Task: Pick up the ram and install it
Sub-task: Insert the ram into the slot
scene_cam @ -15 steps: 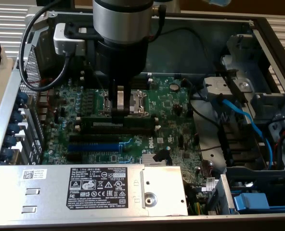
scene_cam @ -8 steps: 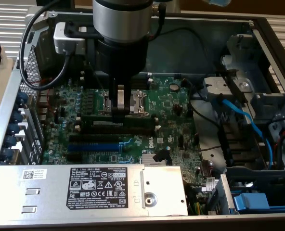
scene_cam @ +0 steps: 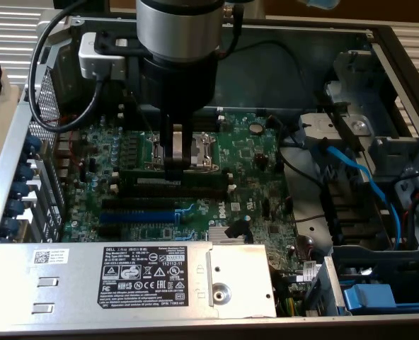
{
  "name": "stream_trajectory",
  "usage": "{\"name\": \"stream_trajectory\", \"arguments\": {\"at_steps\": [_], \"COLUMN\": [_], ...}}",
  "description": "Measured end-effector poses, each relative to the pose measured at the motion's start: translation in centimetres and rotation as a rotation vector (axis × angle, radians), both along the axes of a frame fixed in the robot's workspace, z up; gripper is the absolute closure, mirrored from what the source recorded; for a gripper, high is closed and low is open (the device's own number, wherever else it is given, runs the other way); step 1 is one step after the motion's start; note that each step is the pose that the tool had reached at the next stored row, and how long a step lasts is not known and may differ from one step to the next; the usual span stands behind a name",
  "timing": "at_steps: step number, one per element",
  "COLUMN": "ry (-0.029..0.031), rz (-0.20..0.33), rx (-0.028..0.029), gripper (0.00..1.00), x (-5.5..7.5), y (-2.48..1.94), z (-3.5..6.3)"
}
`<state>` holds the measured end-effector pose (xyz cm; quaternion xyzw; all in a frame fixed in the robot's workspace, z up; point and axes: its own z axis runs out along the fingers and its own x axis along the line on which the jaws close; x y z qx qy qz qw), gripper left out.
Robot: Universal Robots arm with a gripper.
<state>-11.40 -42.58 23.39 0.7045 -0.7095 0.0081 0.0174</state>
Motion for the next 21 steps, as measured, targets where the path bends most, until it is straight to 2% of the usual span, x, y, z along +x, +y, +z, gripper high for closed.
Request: {"name": "stream_trajectory", "arguments": {"at_steps": [3,6,12,14,17,18,21], "ry": [0.0,0.0002,-0.0031,-0.0107,-0.031,-0.0357,-0.036], "rz": [0.0,0.0,0.0,0.001,0.001,0.001,0.001], "rx": [-0.0027,-0.0031,-0.0052,-0.0103,-0.0203,-0.0217,-0.0219], "gripper": [0.88,0.88,0.88,0.88,0.88,0.88,0.88], "x": [-0.1,-0.2,-0.2,-0.3,-0.3,-0.3,-0.3], "y": [0.08,0.1,0.14,0.15,0.18,0.19,0.19], "z": [0.03,0.19,1.28,1.52,1.72,1.73,1.73]}}
